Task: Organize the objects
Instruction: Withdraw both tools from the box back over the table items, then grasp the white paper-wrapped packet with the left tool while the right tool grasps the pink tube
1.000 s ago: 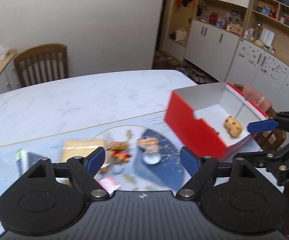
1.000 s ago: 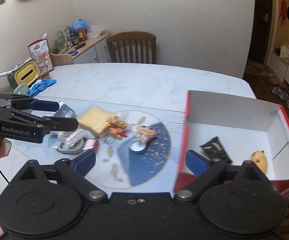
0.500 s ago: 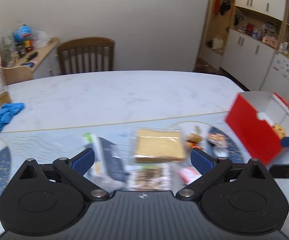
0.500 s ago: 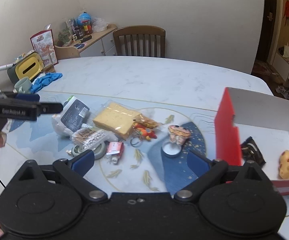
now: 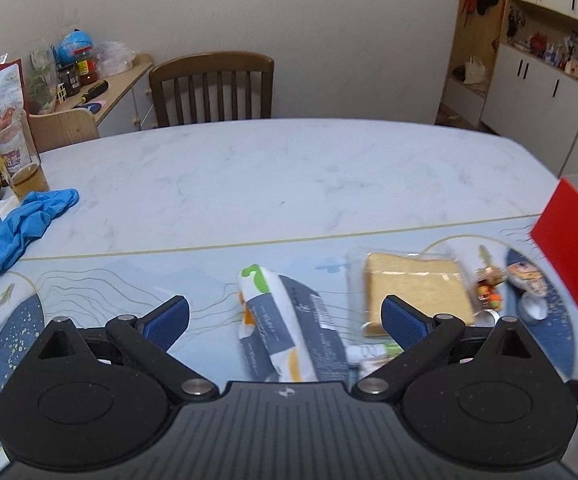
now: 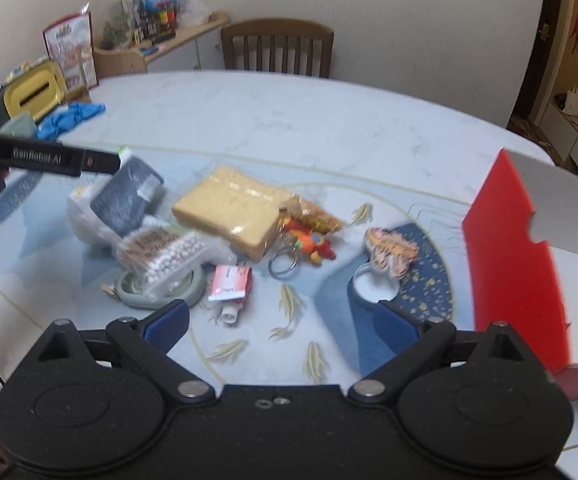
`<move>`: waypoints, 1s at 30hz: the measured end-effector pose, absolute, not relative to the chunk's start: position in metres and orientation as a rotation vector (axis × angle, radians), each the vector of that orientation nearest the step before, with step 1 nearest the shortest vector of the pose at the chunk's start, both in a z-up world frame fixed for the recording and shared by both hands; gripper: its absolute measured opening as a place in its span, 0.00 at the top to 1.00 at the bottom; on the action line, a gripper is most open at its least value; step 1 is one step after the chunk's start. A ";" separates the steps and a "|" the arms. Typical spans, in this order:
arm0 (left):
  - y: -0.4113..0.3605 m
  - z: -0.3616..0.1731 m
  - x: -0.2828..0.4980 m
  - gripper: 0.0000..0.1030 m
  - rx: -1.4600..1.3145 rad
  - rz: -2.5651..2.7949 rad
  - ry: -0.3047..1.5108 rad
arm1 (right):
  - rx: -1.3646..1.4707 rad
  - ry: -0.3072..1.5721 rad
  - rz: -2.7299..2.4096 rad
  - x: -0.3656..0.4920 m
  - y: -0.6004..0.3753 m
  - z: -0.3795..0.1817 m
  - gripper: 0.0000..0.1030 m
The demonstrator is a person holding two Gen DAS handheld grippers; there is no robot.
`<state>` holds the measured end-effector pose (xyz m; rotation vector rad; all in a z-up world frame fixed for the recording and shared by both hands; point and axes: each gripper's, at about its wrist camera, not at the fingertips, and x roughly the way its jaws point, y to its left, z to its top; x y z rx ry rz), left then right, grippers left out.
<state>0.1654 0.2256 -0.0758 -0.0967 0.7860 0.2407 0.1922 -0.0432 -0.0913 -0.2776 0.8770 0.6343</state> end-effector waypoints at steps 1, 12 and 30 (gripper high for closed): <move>0.227 -0.079 0.168 0.00 -0.089 0.243 0.792 | -0.286 0.882 0.633 0.193 -0.040 -0.096 0.05; 0.240 -0.120 0.191 0.00 -0.075 0.240 0.903 | -0.339 0.913 0.665 0.202 -0.010 -0.125 0.10; 0.251 -0.132 0.189 0.11 -0.125 0.185 0.898 | -0.336 0.931 0.681 0.211 0.006 -0.142 0.46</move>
